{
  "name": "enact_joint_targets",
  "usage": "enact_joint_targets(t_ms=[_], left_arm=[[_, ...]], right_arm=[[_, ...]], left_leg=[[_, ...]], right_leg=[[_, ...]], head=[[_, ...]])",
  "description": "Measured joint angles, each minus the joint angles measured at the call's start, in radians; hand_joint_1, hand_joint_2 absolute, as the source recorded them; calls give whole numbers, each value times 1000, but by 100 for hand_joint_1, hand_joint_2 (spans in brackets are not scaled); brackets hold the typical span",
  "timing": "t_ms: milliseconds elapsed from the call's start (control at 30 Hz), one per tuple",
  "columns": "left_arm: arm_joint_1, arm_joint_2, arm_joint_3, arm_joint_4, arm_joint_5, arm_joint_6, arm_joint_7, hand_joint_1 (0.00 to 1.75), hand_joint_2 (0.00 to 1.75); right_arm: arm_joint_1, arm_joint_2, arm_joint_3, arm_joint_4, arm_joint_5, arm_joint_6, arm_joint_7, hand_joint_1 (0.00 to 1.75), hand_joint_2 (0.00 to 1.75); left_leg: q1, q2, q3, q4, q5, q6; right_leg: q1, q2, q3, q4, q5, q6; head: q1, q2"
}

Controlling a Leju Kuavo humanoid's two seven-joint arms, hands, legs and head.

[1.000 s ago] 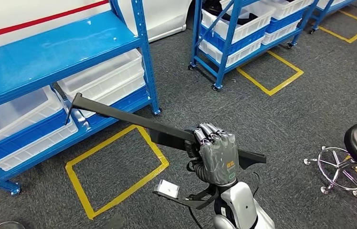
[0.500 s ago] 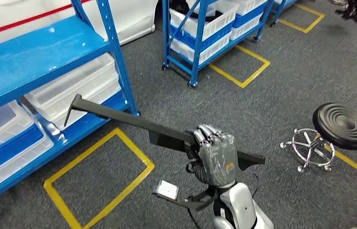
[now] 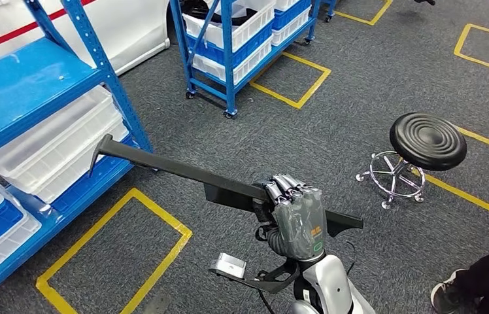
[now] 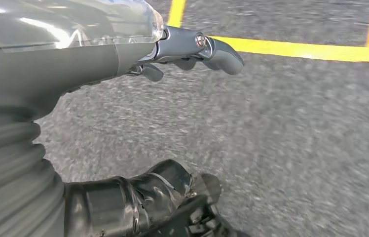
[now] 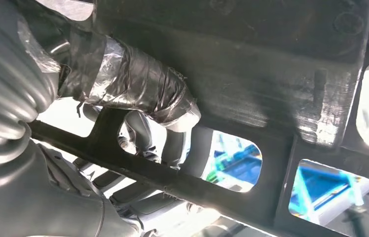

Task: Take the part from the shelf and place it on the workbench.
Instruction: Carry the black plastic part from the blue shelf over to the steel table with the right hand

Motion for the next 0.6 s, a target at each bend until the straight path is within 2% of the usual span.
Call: enact_joint_targets(t_ms=[67,100,133,167,200,233,300,333,367,433,467,500,567,600], left_arm=[[2,1,0,0,0,0,0,0,175],[5,1,0,0,0,0,0,0,175],[7,2,0,0,0,0,1,0,175],[9,2,0,0,0,0,1,0,175],[9,2,0,0,0,0,1,0,175],[9,2,0,0,0,0,1,0,175],[9,4,0,0,0,0,1,0,175],[8,5,0,0,0,0,1,0,175],[8,5,0,0,0,0,1,0,175],[7,5,0,0,0,0,0,0,175],[6,5,0,0,0,-1,0,0,175],[6,5,0,0,0,-1,-1,0,175],[6,5,0,0,1,-2,-2,0,175],[8,5,0,0,1,-2,-2,0,175]], right_arm=[[1,3,0,-2,0,-3,0,175,175],[1,4,0,-2,0,-4,0,175,175],[2,5,0,-2,0,-4,0,175,175],[3,5,0,-2,0,-4,0,175,175],[4,5,0,-2,0,-4,0,175,175],[4,5,0,-2,0,-4,0,175,175],[4,6,0,-2,0,-4,0,175,175],[4,7,0,-2,0,-5,0,175,175],[4,7,0,-2,0,-5,0,175,175],[7,7,0,-3,0,-5,-1,175,175],[8,7,0,-3,0,-6,-1,175,175],[8,7,0,-3,-1,-6,-1,175,175],[8,6,0,-4,-1,-6,-1,175,175],[8,6,0,-5,-2,-6,-1,175,175]], left_leg=[[3,-53,-51,114,-62,-4],[4,-66,-84,180,-89,-5],[4,-72,-110,227,-99,-6],[4,-74,-121,241,-91,-6],[4,-77,-115,217,-63,-5],[5,-84,-92,158,-23,-4],[9,-131,-39,33,33,2],[9,-151,-24,-4,43,4],[8,-163,-19,-18,41,7],[7,-147,-16,-26,45,15],[8,-136,-12,-32,49,21],[10,-123,-8,-39,53,29],[8,-96,-3,-46,55,39],[6,-82,-3,-46,54,43]], right_leg=[[-2,23,2,-4,3,-10],[-1,36,2,-3,3,-13],[-1,50,2,-2,3,-13],[0,64,2,-1,3,-13],[0,79,2,2,3,-13],[-1,93,2,5,2,-11],[-2,118,-3,14,-2,-4],[-4,128,-8,18,-2,2],[-6,138,-13,20,-1,9],[-9,155,-18,17,3,23],[-8,147,-20,20,1,28],[-6,124,-28,38,-11,32],[-5,62,-72,133,-65,37],[-7,43,-105,199,-96,41]], head=[[-1,0],[-2,0],[-2,0],[-2,0],[-2,0],[-2,0],[-1,0],[-1,0],[-1,0],[-1,0],[0,0],[2,0],[6,0],[7,0]])
